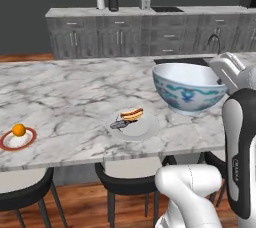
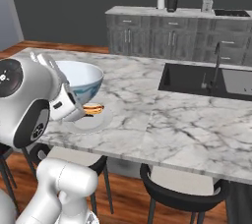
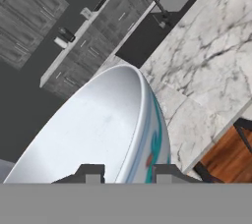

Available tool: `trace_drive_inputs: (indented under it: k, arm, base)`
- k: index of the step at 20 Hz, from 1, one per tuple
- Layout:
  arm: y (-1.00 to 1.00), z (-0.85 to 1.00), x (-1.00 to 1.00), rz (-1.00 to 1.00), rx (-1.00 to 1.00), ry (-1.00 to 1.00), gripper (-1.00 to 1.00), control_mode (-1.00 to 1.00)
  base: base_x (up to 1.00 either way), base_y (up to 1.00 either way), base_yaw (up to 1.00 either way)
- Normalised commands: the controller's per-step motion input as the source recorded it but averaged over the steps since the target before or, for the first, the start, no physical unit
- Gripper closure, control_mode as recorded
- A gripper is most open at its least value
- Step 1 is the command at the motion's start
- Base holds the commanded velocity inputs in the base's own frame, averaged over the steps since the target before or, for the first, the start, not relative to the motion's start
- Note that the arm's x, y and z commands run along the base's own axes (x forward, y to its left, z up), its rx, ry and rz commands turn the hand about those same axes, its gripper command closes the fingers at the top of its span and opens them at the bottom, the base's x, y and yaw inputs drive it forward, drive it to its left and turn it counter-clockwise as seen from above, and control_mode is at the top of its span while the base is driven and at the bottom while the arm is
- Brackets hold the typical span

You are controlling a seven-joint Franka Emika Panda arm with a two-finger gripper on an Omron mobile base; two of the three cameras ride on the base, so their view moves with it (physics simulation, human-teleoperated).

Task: Take the smaller bowl and place it next to the appetizer plate on the dining counter , and place the larger bowl next to the plate with cooked food.

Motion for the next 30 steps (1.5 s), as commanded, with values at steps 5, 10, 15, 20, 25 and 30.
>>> trace_drive_inputs:
  k: [5, 10, 15, 20, 25, 30]
  arm:
    - [0.0, 0.0, 0.0, 0.0, 0.0, 0.0, 1.0, 1.0]
    - [0.0, 0.0, 0.0, 0.0, 0.0, 0.0, 1.0, 1.0]
    - [-0.37, -0.54, 0.15, -0.06, -0.14, -0.01, 1.0, -1.0]
    - [-0.37, -0.59, 0.31, -0.01, -0.22, -0.12, 1.0, -1.0]
    - [-0.5, -0.4, 0.48, 0.0, -0.12, -0.07, 1.0, -1.0]
    - [-0.55, -0.03, 0.49, 0.0, 0.01, 0.04, 1.0, -1.0]
  base:
    - [0.0, 0.0, -0.06]
    - [0.04, -0.22, -0.07]
    - [0.0, 0.0, 0.0]
    - [0.0, 0.0, 0.0]
    - [0.0, 0.0, 0.0]
    - [0.0, 0.0, 0.0]
